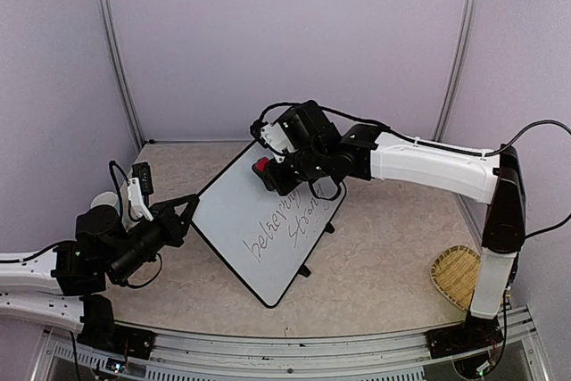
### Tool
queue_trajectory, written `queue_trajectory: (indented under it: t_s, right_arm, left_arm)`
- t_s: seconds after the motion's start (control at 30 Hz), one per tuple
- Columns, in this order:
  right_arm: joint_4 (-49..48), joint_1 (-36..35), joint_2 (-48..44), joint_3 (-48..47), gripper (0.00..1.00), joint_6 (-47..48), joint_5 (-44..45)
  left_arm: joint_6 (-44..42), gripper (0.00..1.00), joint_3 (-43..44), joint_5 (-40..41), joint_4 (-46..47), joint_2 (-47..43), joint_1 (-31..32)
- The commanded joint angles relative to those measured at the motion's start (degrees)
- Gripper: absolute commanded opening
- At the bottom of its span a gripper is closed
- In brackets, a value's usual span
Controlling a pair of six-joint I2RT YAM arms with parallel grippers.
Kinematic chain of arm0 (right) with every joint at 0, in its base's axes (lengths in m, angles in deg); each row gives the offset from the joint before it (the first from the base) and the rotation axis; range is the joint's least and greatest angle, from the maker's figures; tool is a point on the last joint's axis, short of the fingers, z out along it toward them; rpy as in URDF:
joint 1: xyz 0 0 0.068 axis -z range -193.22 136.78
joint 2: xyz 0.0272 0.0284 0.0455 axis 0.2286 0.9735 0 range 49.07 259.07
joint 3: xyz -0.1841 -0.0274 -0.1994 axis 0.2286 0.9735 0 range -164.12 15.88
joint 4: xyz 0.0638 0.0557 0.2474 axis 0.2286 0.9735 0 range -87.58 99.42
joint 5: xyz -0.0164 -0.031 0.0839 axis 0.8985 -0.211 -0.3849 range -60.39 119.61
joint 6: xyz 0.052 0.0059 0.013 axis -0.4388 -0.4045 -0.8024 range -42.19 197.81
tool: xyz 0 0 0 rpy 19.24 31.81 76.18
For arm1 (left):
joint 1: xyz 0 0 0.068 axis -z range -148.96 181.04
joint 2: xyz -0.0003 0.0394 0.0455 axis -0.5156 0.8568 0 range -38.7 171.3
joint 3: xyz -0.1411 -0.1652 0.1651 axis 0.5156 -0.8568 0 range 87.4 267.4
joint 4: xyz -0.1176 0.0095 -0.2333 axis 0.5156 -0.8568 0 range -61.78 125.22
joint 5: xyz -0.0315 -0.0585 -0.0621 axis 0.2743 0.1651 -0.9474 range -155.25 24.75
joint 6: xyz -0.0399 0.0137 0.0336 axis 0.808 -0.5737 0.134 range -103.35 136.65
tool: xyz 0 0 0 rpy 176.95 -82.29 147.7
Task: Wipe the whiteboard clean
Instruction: Erase the whiteboard at the center of the board.
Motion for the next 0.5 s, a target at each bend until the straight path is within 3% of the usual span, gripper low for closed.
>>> queue_trajectory:
  t_s: [0.0,0.47]
  right_arm:
    - [1.4,0.4,-1.4,6.6,0.15,-1.1,-2.0]
    - [-2.4,0.4,-7.3,18.9,0.14,-3.2,-2.3]
  left_arm:
    - [-2.6,0.0,-1.0,-9.9,-5.8,0.3,1.9]
    - [-2.2,0.0,-1.0,-10.0,-5.8,0.1,1.9]
